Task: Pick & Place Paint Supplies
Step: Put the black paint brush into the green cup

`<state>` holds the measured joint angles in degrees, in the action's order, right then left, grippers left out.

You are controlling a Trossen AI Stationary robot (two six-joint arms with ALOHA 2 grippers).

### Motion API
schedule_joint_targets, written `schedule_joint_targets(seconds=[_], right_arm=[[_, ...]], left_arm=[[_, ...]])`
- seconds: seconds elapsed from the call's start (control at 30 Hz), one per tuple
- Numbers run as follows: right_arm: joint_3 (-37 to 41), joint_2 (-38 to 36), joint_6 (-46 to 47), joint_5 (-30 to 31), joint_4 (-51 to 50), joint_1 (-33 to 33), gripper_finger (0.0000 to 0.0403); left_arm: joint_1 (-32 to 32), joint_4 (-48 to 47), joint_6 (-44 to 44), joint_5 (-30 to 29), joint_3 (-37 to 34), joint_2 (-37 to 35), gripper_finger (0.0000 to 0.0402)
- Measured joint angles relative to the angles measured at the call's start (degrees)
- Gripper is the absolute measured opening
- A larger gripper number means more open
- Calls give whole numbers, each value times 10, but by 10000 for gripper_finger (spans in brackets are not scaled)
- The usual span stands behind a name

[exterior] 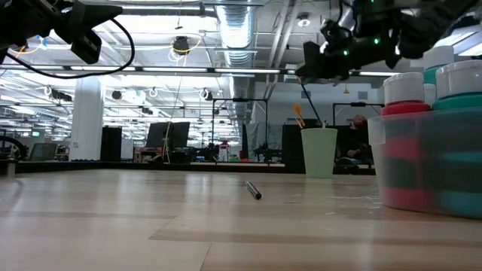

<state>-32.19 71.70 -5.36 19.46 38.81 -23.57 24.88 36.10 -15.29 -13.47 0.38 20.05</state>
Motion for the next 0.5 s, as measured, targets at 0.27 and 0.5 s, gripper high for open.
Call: schedule_joint_targets(seconds=[0.27, 0.5], right_arm=[[28, 8, -10, -34, 43, -21, 0], [54, 8, -23, -50, 41, -22, 0]], left_arm=[[0, 0, 0, 0, 0, 0, 132], [0, 0, 0, 0, 0, 0, 132]])
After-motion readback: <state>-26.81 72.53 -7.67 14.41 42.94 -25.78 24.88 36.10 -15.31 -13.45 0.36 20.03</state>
